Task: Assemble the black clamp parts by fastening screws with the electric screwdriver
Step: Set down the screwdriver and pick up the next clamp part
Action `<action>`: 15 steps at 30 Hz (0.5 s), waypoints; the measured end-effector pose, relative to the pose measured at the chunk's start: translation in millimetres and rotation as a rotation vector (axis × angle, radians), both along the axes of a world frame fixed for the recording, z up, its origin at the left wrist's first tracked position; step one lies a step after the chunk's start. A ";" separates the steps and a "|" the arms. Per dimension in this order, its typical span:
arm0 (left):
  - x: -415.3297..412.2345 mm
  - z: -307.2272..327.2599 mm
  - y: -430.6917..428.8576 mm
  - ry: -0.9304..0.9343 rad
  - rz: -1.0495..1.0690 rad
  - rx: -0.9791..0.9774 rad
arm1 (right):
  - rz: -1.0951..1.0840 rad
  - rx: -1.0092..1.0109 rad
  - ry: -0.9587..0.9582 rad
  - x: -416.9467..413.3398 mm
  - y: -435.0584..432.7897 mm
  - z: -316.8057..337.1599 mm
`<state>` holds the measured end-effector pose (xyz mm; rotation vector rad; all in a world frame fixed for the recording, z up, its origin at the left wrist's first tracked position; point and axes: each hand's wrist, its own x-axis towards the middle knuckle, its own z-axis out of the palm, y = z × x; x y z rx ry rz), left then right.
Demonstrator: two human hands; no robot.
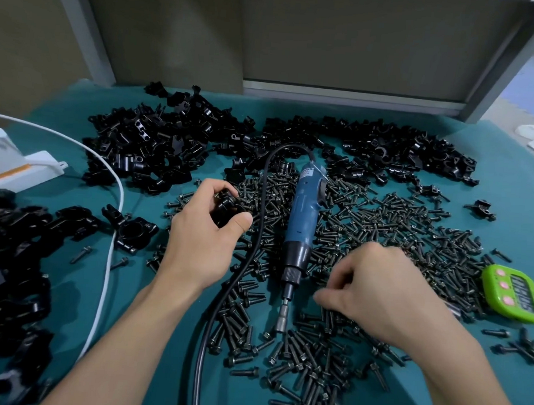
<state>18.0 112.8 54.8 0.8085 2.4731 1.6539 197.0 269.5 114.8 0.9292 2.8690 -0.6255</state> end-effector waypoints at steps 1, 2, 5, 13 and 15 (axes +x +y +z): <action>0.0 -0.5 0.3 0.001 -0.002 -0.006 | -0.010 0.054 -0.022 -1.3 -3.8 0.1; 0.1 -0.9 0.7 0.002 -0.004 -0.013 | -0.015 0.107 -0.037 -2.5 -7.6 0.1; 0.6 -1.7 1.3 -0.004 -0.008 -0.031 | 0.024 0.264 -0.066 -6.6 -21.4 -0.9; 2.4 -1.4 0.6 -0.004 -0.015 -0.008 | -0.029 0.257 -0.061 -9.8 -41.7 -8.3; 2.7 -1.0 0.8 -0.001 -0.020 0.004 | 0.002 0.287 -0.045 -11.7 -45.2 -14.1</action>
